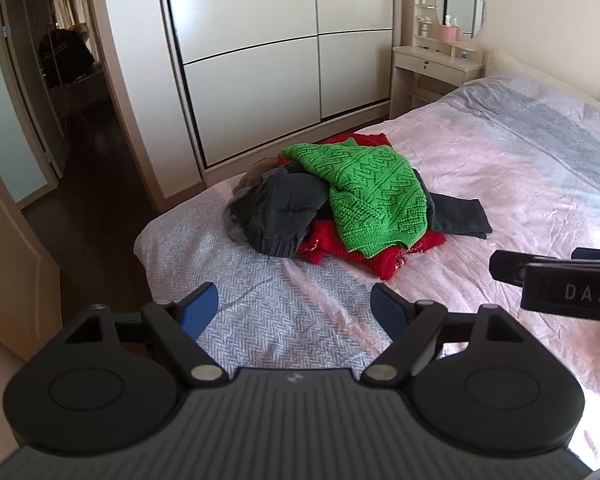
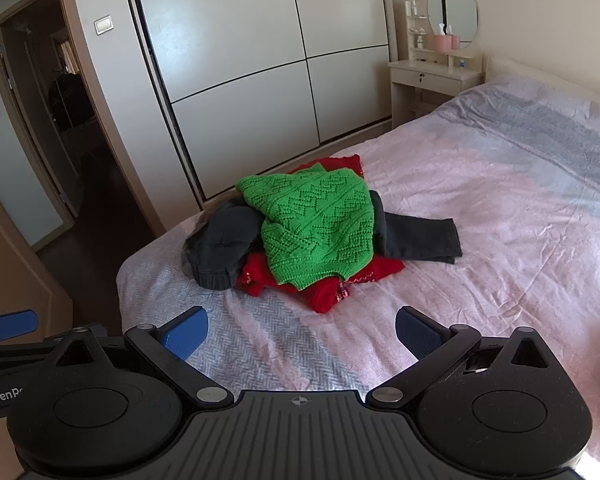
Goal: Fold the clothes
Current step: 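Move both grippers toward the green knit sweater on the clothes pile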
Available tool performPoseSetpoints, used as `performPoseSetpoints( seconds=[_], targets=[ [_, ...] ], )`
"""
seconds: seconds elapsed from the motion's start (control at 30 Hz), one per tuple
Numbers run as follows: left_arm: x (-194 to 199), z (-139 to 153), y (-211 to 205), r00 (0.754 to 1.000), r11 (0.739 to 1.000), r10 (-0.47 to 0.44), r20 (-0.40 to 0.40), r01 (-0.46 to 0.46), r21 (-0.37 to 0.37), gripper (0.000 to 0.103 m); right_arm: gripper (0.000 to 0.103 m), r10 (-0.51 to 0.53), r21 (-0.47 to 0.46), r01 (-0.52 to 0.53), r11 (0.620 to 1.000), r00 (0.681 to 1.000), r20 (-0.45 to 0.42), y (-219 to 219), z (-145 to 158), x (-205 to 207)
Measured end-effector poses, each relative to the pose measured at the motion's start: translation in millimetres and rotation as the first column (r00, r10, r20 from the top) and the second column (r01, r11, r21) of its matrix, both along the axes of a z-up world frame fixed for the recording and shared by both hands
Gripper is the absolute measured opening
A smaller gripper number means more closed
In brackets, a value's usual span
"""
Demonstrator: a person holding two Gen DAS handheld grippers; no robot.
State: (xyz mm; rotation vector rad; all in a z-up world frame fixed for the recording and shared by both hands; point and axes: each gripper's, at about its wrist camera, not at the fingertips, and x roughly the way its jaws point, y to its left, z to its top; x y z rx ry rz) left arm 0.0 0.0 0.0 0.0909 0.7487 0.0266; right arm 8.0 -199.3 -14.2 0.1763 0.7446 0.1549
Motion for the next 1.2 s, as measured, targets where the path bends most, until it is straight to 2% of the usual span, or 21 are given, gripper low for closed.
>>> performPoseSetpoints(
  seconds=[0.13,0.3,0.5,0.97,1.2],
  targets=[
    [0,0,-2,1.0,1.0,-0.008,-0.003,0.008,-0.003,0.081,0.102,-0.001,-0.005,0.001,1.0,1.0,0.001,6,-5,3],
    [-4,-3,7,1.0,0.999,0.027,-0.012,-0.028,-0.042,0.081,0.102,-0.003,-0.011,0.003,1.0,1.0,0.002,14,-11,6],
    [4,-6,10,0.999,0.999,0.035,-0.036,-0.036,-0.028,0.081,0.102,-0.006,-0.011,0.006,1.0,1.0,0.004,17,-19,10],
    [56,-16,-4,0.996,0.997,-0.073,-0.057,0.072,-0.029,0.081,0.102,-0.094,-0.023,0.093,0.995,0.995,-0.028,-3,-20,30],
    [84,-24,-3,0.991,0.995,-0.097,-0.088,0.094,-0.032,0.081,0.102,-0.127,-0.026,0.126,0.992,0.99,-0.057,-8,-30,42]
  ],
)
